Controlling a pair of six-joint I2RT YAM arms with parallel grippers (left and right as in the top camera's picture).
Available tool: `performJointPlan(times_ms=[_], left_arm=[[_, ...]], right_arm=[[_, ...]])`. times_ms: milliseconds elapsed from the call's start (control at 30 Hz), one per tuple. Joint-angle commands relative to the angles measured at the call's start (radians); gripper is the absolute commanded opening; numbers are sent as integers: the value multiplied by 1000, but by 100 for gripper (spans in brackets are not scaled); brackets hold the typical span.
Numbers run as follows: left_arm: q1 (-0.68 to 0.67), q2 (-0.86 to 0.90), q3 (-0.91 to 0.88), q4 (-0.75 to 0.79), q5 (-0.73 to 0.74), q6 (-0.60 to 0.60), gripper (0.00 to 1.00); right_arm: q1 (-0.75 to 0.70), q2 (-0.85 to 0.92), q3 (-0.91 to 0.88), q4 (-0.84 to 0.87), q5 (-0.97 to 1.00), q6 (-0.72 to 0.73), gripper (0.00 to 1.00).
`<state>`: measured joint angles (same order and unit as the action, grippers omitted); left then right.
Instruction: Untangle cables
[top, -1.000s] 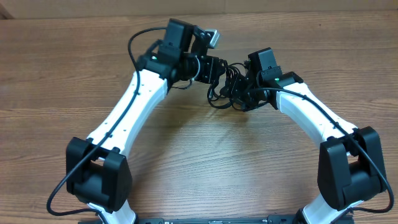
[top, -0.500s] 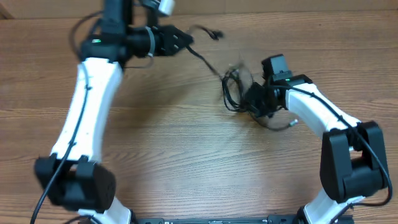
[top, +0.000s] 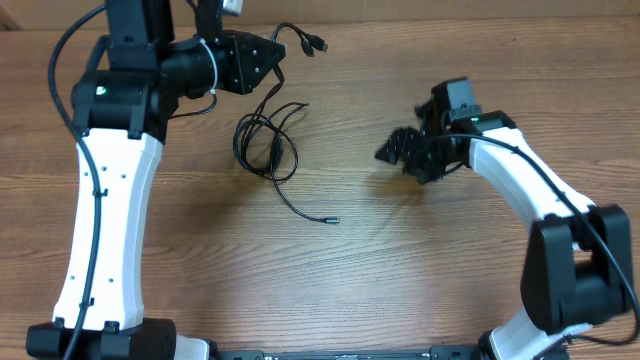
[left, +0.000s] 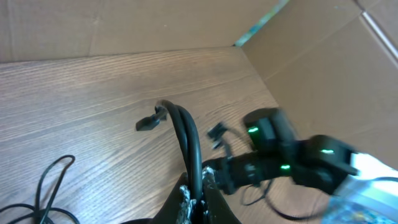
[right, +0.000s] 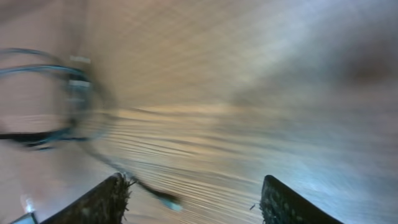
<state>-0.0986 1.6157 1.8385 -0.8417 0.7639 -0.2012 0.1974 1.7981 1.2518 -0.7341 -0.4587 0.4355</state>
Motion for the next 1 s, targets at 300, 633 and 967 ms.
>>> performJointPlan(times_ms=[300,633,967], left_arm=[[-5,-1,10,132,-35,-224,4],[2,-2,10,215,-35,-491,4],[2,-2,10,214,-48,-502,4]], right_arm=[[232,-11,37,294,-94,18,73],[388,85,38,505,-18,-183,79],[463,220,37,639,122,-224,58]])
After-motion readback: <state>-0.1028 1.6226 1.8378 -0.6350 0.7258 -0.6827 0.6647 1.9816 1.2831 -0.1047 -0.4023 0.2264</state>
